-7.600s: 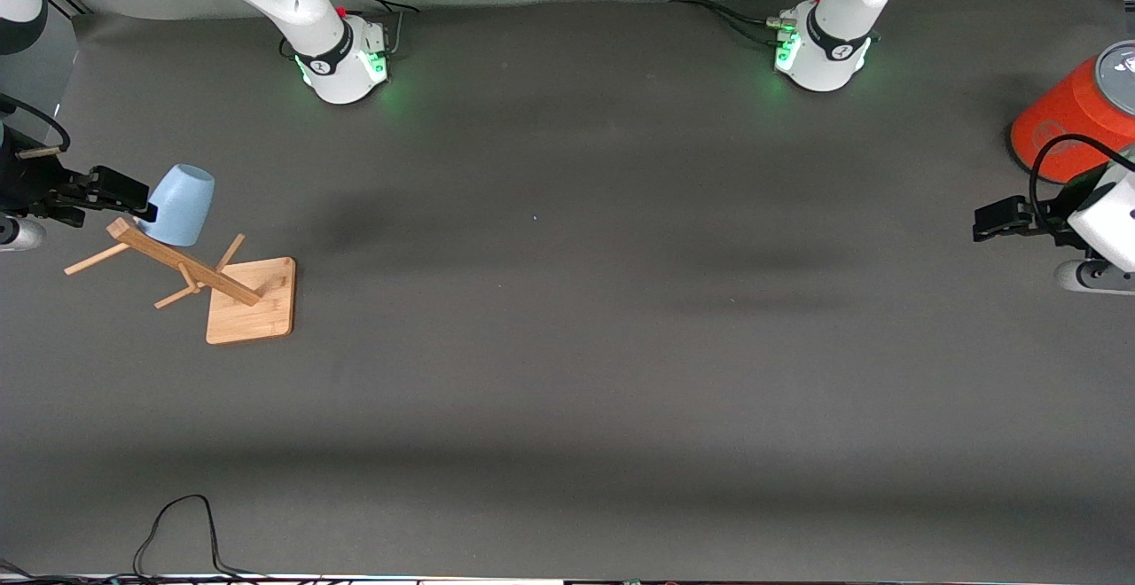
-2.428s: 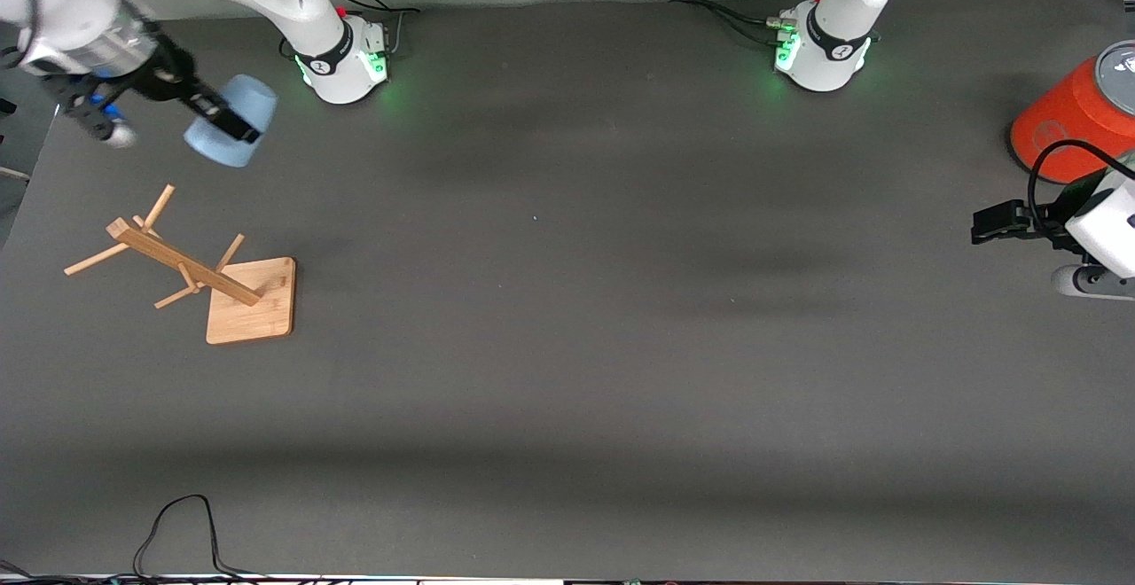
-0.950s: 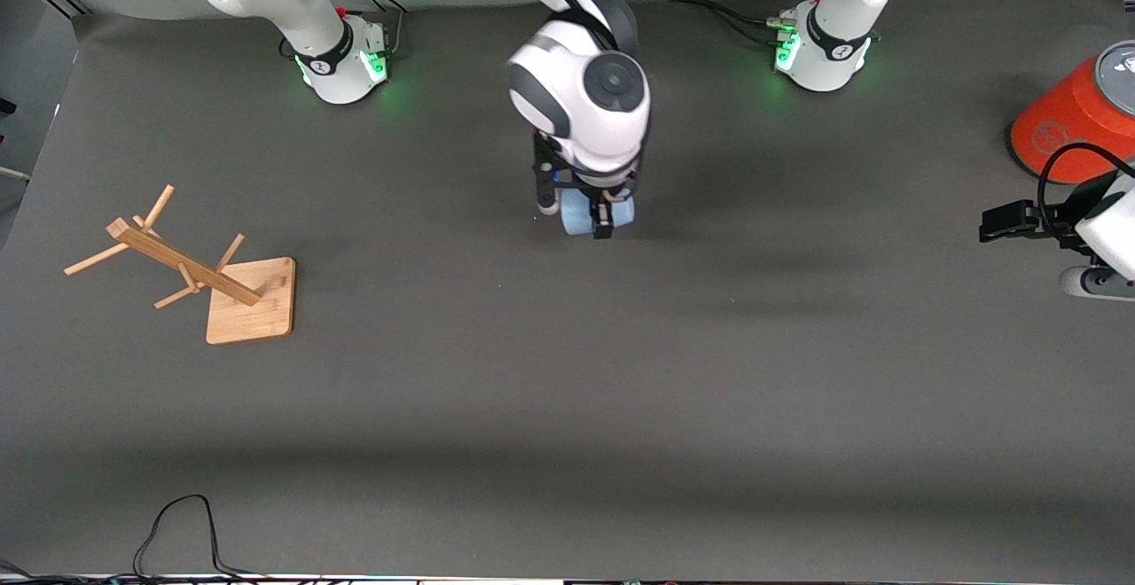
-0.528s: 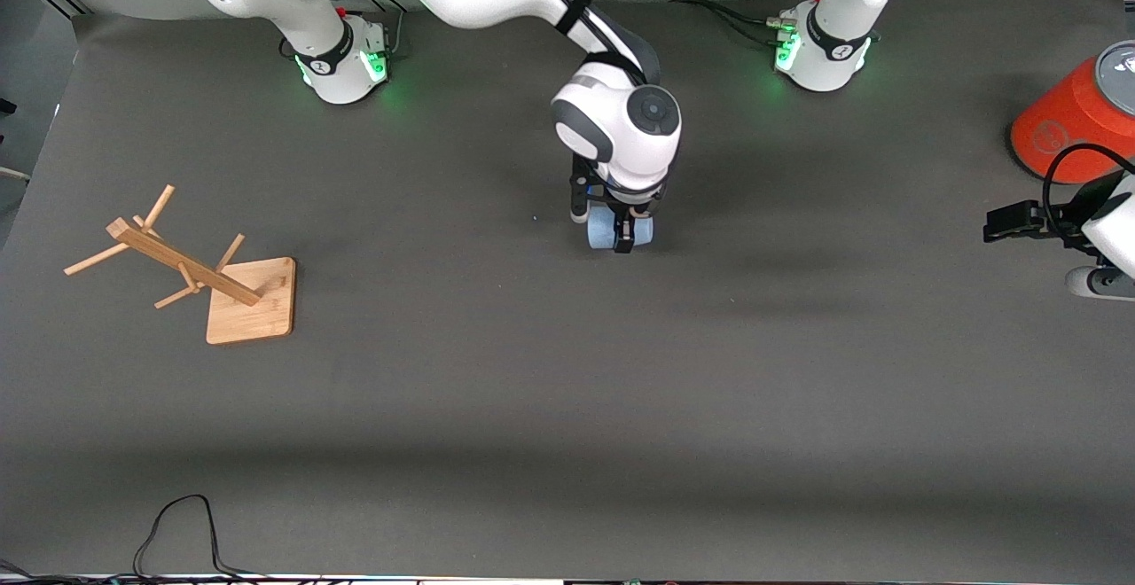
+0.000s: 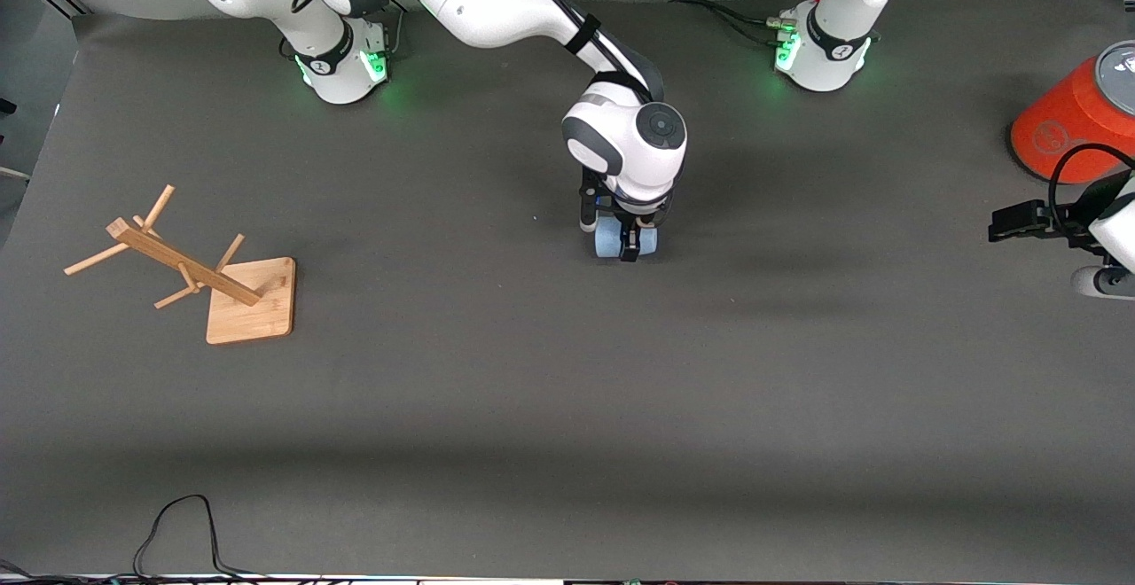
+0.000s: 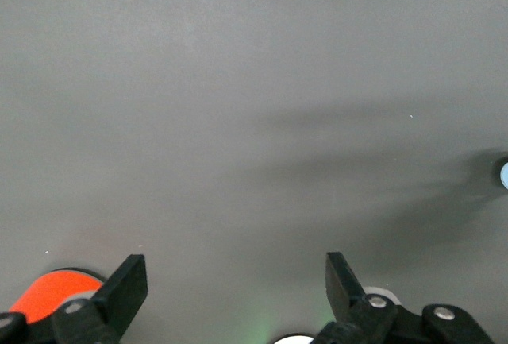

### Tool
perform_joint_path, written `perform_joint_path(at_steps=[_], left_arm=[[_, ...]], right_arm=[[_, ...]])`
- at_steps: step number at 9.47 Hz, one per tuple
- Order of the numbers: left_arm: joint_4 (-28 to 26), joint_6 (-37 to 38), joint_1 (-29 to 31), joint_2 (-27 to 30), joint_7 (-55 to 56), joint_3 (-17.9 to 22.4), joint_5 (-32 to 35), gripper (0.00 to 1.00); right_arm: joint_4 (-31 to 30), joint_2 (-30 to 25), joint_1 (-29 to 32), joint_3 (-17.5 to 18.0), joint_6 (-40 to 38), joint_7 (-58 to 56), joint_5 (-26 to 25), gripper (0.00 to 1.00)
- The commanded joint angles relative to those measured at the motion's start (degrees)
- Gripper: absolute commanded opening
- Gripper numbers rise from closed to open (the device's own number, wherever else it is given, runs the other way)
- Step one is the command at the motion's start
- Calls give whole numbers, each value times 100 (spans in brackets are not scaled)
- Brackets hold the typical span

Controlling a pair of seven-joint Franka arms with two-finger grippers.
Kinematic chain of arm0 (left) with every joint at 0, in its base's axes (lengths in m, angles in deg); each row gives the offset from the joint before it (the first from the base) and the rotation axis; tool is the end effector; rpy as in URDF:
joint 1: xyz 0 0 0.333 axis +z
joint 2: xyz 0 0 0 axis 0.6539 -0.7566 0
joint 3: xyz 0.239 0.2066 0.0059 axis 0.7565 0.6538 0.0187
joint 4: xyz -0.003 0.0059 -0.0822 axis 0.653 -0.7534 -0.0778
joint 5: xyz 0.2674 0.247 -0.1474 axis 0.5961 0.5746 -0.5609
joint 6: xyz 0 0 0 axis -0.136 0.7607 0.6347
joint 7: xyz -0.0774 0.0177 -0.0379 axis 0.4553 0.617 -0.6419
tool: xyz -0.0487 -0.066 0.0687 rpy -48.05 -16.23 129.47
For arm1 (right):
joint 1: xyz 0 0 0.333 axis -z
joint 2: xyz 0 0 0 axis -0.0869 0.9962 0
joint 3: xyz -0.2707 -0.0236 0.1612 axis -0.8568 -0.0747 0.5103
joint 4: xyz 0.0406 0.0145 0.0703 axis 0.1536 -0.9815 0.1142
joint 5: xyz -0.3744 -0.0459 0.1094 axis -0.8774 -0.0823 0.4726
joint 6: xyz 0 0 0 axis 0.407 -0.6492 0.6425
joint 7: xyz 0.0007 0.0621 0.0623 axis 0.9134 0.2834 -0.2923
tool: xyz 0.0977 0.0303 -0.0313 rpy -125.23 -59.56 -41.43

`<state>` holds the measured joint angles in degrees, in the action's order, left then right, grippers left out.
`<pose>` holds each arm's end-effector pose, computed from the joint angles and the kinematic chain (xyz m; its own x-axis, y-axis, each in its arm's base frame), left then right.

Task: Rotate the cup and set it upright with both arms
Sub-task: 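Lower the blue cup rim-down onto the table with the right gripper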

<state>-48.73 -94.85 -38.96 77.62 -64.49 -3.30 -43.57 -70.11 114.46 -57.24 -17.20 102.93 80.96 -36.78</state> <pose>0.5997 0.0329 0.5523 0.9788 -0.1024 -0.1772 -0.1032 -0.9946 0.0048 0.4275 0.6223 0.2004 -0.0662 -0.9923 0.1048 -0.9968 0.0610 -0.0517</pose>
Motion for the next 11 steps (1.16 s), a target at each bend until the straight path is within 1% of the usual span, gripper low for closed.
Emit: perform_joint_path(at_steps=[1,5,6,7,9,11], left_arm=[[134,112,24,-46,-95,-2,-30,100],[134,112,24,-46,-95,-2,-30,100],[134,112,24,-46,-95,-2,-30,100],[134,112,24,-46,-95,-2,-30,100],[134,112,24,-46,-95,-11,-30,100],[134,112,24,-46,-95,-11,-30,100]], right_arm=[[196,146,-79,-89,94,200,-170,100],[187,76,-71,-89,85,166,-170,100],[196,-38,-71,-89,24,122,-162,100],[170,-283,-18,-89,-115,95,-136,100],[223,-757,17,-80,-1123,-53,-92,100],[205,-1346,122,-89,-1993,-806,162,100]])
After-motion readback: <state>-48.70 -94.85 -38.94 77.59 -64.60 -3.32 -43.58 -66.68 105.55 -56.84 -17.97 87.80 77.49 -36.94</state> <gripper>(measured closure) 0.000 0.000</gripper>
